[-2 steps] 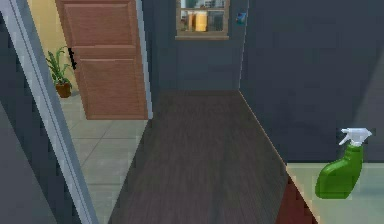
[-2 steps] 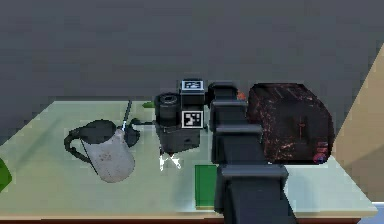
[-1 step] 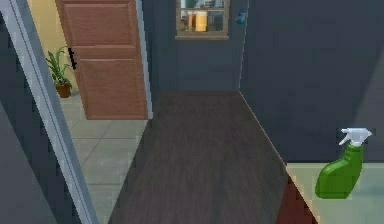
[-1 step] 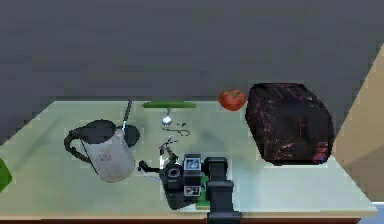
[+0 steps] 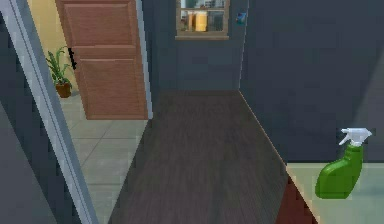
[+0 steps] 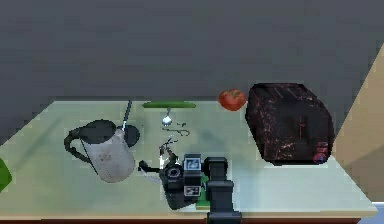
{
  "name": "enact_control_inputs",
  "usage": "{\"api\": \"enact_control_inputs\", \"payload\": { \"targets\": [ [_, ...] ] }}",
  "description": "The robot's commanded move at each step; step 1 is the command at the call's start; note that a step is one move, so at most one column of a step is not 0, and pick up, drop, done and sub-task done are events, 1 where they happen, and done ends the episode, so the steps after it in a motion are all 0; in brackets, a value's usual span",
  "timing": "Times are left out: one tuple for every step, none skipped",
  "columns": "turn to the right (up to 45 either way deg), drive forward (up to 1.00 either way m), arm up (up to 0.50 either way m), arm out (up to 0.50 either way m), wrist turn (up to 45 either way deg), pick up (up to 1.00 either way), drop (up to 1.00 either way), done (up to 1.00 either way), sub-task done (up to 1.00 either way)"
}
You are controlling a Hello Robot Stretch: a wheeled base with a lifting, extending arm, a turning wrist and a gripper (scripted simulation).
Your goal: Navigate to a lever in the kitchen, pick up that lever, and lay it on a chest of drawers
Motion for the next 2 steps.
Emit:
{"api": "enact_control_inputs", "payload": {
  "targets": [
    [0.0,0.0,0.1,0.0,0.0,0.0,0.0,0.0,0.0],
    [0.0,0.0,0.06,0.0,0.0,0.0,0.0,0.0,0.0]
  ]
}}
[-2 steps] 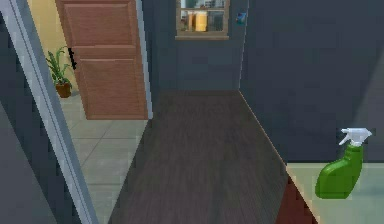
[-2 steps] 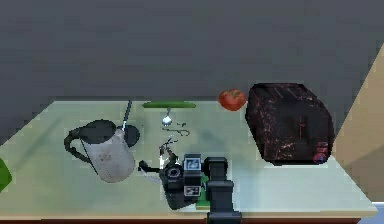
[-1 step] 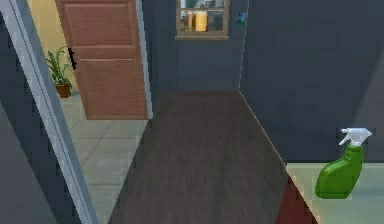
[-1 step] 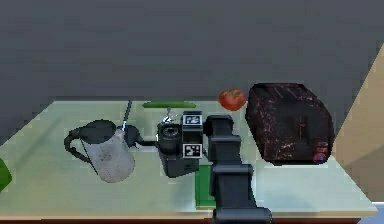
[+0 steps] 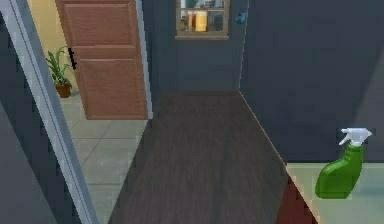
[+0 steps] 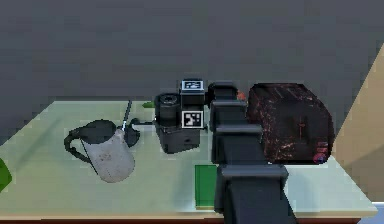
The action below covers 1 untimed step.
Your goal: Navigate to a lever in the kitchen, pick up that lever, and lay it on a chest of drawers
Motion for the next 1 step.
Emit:
{"api": "enact_control_inputs", "payload": {
  "targets": [
    [0.0,0.0,0.0,0.0,-45.0,0.0,0.0,0.0,0.0]
  ]
}}
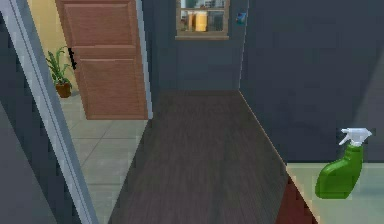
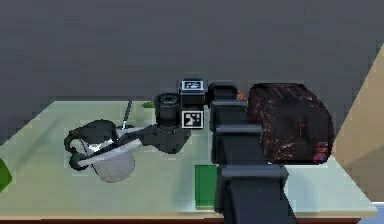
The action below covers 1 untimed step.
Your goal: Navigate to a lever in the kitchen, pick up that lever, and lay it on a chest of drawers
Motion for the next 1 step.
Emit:
{"api": "enact_control_inputs", "payload": {
  "targets": [
    [0.0,0.0,0.0,0.0,-45.0,0.0,0.0,0.0,0.0]
  ]
}}
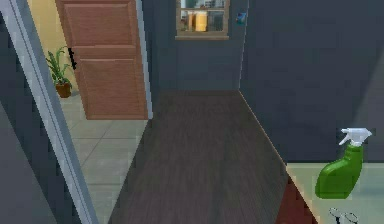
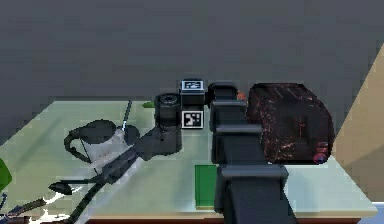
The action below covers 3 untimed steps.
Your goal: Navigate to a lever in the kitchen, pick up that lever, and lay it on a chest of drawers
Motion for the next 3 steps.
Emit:
{"api": "enact_control_inputs", "payload": {
  "targets": [
    [0.0,0.0,0.0,0.0,-18.0,0.0,0.0,0.0,0.0],
    [0.0,0.0,0.0,-0.16,0.0,0.0,0.0,0.0,0.0],
    [0.0,0.9,0.0,0.0,0.0,0.0,0.0,0.0,0.0]
  ]
}}
